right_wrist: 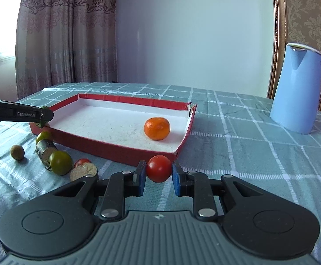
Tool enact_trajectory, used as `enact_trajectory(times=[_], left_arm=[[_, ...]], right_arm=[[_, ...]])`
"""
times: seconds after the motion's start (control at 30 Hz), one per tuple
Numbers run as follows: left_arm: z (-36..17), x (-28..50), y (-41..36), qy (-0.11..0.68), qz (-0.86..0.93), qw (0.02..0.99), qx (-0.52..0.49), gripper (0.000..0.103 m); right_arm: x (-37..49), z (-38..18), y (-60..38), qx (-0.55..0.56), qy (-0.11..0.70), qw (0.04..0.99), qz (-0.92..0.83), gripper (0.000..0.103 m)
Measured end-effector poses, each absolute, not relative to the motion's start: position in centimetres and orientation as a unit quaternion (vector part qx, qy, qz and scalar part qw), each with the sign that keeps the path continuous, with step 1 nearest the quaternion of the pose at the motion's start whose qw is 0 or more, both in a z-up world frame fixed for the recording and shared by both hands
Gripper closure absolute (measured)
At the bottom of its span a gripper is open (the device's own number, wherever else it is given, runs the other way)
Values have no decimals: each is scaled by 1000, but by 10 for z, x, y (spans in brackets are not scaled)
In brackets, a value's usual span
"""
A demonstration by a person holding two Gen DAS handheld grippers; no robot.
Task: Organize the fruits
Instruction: 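Carry the tomato and cucumber slice into the tray and open both tools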
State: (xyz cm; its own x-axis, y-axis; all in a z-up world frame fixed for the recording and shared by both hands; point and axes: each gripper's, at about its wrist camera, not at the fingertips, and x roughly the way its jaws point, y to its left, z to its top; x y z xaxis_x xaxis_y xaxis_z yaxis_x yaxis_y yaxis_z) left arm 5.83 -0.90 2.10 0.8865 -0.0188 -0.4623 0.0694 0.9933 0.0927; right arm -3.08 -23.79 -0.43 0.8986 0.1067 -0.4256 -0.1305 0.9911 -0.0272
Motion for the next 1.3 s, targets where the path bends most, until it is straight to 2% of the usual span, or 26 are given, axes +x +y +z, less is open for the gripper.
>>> enact_trajectory(times=[0.3, 0.9, 1.3], left_arm=[[16, 96, -6, 256, 2, 965, 50, 75], [3, 142, -9, 295, 15, 954, 56, 75], [1, 145, -12, 293, 14, 954, 64, 73]], right_arm=[[2, 8, -219, -51, 220, 972, 61, 79], [103, -2, -157, -64, 299, 946, 103, 79], [111, -5, -156, -60, 313, 942, 109, 79]])
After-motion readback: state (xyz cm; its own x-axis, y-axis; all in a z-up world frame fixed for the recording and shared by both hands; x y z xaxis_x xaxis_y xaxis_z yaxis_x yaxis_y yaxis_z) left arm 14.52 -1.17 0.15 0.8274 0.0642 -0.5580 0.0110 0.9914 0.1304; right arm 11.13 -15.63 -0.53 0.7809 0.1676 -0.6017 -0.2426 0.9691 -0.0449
